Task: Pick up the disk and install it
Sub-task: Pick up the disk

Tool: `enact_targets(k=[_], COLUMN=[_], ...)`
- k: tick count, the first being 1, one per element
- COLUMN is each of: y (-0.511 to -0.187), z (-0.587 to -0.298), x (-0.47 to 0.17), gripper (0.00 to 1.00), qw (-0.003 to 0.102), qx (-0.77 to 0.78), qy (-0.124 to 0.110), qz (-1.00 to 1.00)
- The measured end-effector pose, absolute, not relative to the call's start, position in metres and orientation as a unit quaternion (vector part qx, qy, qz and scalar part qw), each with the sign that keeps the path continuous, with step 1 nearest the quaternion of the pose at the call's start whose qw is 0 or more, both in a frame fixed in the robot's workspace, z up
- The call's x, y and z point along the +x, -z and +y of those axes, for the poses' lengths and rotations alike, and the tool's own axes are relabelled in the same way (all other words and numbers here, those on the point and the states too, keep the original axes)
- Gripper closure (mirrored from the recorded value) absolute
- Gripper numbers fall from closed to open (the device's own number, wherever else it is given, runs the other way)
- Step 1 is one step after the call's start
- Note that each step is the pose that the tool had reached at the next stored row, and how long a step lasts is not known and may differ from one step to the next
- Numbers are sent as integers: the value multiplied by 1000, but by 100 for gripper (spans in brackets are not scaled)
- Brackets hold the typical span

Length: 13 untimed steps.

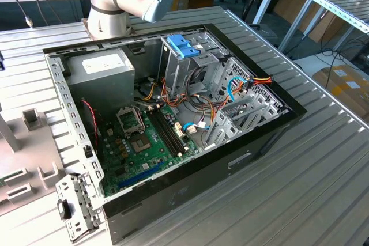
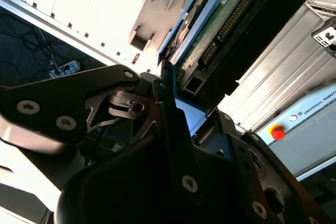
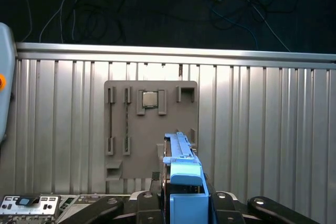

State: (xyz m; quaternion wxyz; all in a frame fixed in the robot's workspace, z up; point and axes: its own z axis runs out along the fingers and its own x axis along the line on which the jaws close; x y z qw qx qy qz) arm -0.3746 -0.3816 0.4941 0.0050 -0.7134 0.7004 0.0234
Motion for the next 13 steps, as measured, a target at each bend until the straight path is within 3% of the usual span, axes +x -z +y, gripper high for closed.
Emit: enact_targets(k=[13], y=[-494], z=[-383], x=[-372], gripper=[63], qw=[5], qx=[-713], qy=[-23], qz=[700])
